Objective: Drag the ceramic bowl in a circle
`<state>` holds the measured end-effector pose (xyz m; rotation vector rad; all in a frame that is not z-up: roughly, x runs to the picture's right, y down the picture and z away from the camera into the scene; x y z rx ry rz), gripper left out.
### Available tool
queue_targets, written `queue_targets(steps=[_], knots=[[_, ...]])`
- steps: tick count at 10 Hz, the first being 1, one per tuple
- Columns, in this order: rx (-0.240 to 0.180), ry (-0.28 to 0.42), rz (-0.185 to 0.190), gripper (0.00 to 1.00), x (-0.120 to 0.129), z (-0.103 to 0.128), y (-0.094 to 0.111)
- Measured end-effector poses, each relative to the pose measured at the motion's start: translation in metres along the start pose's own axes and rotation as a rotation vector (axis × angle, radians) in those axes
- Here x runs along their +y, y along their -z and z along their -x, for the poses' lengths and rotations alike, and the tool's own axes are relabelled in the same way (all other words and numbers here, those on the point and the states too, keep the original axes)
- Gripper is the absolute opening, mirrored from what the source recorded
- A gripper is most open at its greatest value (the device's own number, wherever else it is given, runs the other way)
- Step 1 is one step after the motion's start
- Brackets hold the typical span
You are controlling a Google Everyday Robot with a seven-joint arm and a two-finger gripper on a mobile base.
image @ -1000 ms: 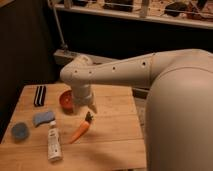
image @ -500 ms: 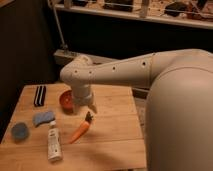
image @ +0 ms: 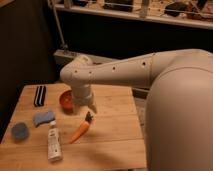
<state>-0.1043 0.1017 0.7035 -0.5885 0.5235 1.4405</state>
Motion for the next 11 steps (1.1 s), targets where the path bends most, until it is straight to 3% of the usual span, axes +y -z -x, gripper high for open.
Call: queue_targets(steps=[8, 11], knots=[[0.000, 0.000, 0.000, 0.65, 0.000, 0.000, 0.000], [-0.057, 0.022, -0.007, 0.65, 0.002, 0.023, 0.005]])
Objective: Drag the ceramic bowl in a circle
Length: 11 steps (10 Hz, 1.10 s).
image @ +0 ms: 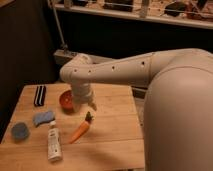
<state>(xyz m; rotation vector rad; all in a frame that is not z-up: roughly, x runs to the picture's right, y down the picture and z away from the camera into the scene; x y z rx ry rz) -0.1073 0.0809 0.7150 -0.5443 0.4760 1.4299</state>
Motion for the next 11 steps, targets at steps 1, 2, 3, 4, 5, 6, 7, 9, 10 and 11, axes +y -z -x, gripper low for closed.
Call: queue_targets(steps=[1, 2, 3, 4, 5, 6, 7, 9, 10, 11], knots=[[-0.031, 0.015, -0.009, 0.65, 0.001, 0.016, 0.002], [-0.045, 0.021, -0.013, 0.65, 0.001, 0.025, 0.002], [-0.052, 0.027, -0.013, 0.65, 0.001, 0.033, 0.001], [-0.057, 0.037, -0.005, 0.65, 0.002, 0.044, -0.004], [-0.061, 0.042, 0.005, 0.65, 0.003, 0.054, -0.008], [-0.064, 0.045, 0.011, 0.65, 0.003, 0.063, -0.012], [-0.065, 0.048, 0.015, 0.65, 0.003, 0.070, -0.016], [-0.071, 0.069, 0.019, 0.65, 0.007, 0.090, -0.027], [-0.072, 0.080, 0.022, 0.65, 0.011, 0.097, -0.030], [-0.068, 0.096, 0.023, 0.65, 0.017, 0.106, -0.036]])
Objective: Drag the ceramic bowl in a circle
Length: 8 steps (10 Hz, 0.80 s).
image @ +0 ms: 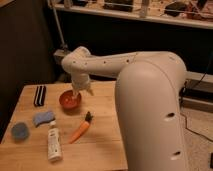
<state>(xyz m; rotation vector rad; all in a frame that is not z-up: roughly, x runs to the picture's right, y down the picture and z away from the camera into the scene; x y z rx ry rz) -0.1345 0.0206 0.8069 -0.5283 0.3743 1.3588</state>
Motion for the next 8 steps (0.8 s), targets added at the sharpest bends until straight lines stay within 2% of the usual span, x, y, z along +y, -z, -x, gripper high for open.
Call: queue_targets(steps=[2, 8], knots=[[0.004, 0.022, 0.007, 0.65, 0.006, 0.012, -0.012], [0.012, 0.074, 0.024, 0.65, 0.010, 0.036, -0.065]])
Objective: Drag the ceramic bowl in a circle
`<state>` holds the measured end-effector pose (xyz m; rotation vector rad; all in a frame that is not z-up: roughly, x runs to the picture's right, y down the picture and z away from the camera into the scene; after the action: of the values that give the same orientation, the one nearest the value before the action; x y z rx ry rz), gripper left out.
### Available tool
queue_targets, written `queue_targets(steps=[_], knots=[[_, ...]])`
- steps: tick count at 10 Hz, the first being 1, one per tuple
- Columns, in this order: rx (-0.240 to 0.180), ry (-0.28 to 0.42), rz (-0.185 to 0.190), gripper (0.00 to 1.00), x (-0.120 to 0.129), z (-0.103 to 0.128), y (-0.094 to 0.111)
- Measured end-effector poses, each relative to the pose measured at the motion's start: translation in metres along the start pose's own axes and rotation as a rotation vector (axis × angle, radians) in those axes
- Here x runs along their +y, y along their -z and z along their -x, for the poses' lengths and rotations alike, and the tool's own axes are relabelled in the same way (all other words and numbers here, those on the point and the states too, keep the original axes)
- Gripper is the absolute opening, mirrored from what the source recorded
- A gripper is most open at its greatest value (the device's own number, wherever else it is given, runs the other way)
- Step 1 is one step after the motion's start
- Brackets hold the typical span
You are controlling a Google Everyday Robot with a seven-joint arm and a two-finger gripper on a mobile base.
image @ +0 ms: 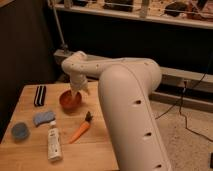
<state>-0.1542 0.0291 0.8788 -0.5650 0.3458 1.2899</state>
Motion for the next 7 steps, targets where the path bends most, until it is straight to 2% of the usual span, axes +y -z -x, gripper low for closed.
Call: queue_targets(steps=[4, 6, 7], knots=[[0.037, 0.017, 0.004, 0.64, 0.000, -0.002, -0.029], [0.057, 0.027, 0.008, 0.48, 0.001, -0.005, -0.037], [0.064, 0.028, 0.011, 0.36, 0.002, -0.005, -0.039]])
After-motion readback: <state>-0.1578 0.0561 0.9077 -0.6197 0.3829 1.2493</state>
